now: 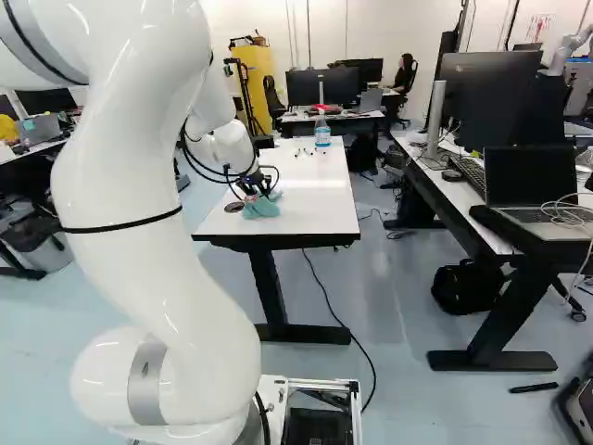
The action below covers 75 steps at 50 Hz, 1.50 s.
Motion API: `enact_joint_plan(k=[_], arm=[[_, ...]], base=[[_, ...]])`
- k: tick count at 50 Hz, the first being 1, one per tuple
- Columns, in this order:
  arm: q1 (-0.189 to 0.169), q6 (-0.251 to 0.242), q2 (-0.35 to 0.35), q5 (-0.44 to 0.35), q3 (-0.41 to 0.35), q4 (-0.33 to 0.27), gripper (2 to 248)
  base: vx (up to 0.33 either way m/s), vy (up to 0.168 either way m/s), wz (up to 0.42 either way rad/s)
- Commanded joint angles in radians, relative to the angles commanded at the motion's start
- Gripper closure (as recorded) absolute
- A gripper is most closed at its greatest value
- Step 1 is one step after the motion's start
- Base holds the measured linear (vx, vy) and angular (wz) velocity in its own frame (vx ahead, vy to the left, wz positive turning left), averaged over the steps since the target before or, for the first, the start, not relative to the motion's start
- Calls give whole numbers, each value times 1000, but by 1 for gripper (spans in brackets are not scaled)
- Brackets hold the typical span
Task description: Clean the table with the green towel
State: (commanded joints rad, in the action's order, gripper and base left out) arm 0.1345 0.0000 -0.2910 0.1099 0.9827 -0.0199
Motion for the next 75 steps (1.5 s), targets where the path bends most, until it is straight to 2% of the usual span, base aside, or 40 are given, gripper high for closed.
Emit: enact_joint_plan(k=[15, 35, 56, 75], arm=[[43, 0, 10, 0, -13, 0, 203], [47, 0, 94, 0, -112, 0, 203], [-13, 0, 127, 0, -149, 0, 203], [-78, 0, 96, 0, -115, 0, 203]], base=[[0, 0, 0], [0, 0, 0], [0, 0, 0], [0, 0, 0]])
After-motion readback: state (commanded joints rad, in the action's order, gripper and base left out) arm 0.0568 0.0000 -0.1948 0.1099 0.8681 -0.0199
